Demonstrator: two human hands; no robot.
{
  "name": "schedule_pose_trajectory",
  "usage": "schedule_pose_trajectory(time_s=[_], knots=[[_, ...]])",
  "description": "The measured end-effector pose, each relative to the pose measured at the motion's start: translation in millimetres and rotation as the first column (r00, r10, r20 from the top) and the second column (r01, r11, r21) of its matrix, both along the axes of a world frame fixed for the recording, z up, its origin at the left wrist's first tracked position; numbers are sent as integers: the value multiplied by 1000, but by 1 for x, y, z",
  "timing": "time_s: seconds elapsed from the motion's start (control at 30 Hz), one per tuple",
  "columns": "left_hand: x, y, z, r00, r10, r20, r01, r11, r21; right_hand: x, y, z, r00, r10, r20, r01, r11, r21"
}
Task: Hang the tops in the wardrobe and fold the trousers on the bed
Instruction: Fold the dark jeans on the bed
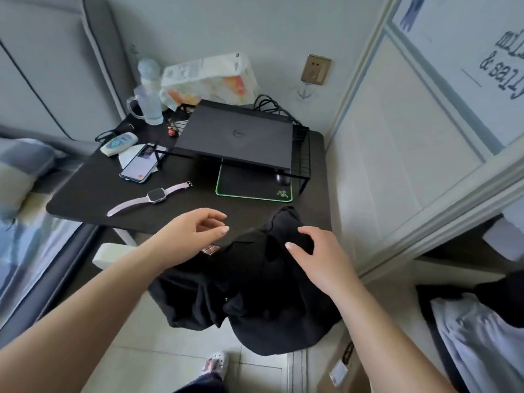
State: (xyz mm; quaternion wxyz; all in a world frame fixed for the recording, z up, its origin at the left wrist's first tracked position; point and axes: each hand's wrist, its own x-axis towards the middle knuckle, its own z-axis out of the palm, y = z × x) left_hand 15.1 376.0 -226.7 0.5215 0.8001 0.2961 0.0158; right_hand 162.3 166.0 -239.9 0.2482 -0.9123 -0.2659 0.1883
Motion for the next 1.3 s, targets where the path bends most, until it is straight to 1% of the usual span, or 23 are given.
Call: schedule_pose_trajectory(time_s=[0.1,0.13,0.2,0.3,0.37,0.43,0.57,0.6,0.67,0.7,0.73,0.77,0.87,0.9,0.93,1.0,1.07,1.1,1.13,1.2,1.3], knots=[[27,7,-4,965,-201,-171,189,978,-85,10,10,-4,998,-29,-47,20,984,-175],[38,9,-7,938,-266,-224,248,963,-103,15,14,-4,996,-47,-72,30,976,-215],[62,14,-15,884,-359,-299,338,933,-121,22,24,-6,985,-96,-140,59,967,-247],[99,18,-32,859,-392,-330,349,919,-183,36,38,-12,950,-193,-246,127,957,-259],[121,17,-42,847,-396,-353,341,916,-210,44,46,-16,945,-204,-255,128,950,-286],[138,13,-51,853,-394,-341,291,904,-314,50,53,-20,957,-188,-223,126,956,-263],[158,10,-62,890,-389,-237,222,826,-519,49,59,-26,960,-210,-183,210,977,-22],[160,12,-62,905,-380,-190,212,792,-573,47,60,-25,958,-218,-184,228,973,31],[163,15,-59,930,-359,-77,212,695,-687,42,62,-21,957,-228,-179,247,964,93],[164,16,-55,941,-337,-28,218,668,-711,38,62,-18,962,-221,-159,240,964,111],[166,17,-51,952,-305,6,220,673,-706,34,63,-15,967,-213,-141,231,964,130],[167,18,-46,961,-275,31,222,700,-679,30,64,-12,970,-204,-131,223,962,155],[165,17,-29,958,-259,122,284,812,-509,17,63,-1,976,-154,-153,189,949,253],[162,15,-23,959,-241,148,282,844,-456,14,60,4,976,-141,-166,184,941,285],[157,14,-16,961,-207,183,268,865,-424,12,56,10,978,-123,-170,174,929,326],[147,10,-1,952,-131,277,242,875,-418,14,44,21,979,-134,-152,188,879,439],[133,3,18,922,-100,374,267,864,-426,21,29,32,984,-172,-55,176,841,512],[124,-2,29,897,-105,429,305,849,-431,24,22,39,987,-160,32,122,854,506],[118,-5,39,873,-124,471,351,832,-430,30,18,43,985,-133,113,64,877,476],[93,-20,62,829,-140,542,391,837,-382,27,10,58,971,-31,239,-77,901,427],[58,-38,87,784,-111,611,376,867,-326,19,2,80,925,89,369,-258,862,436]])
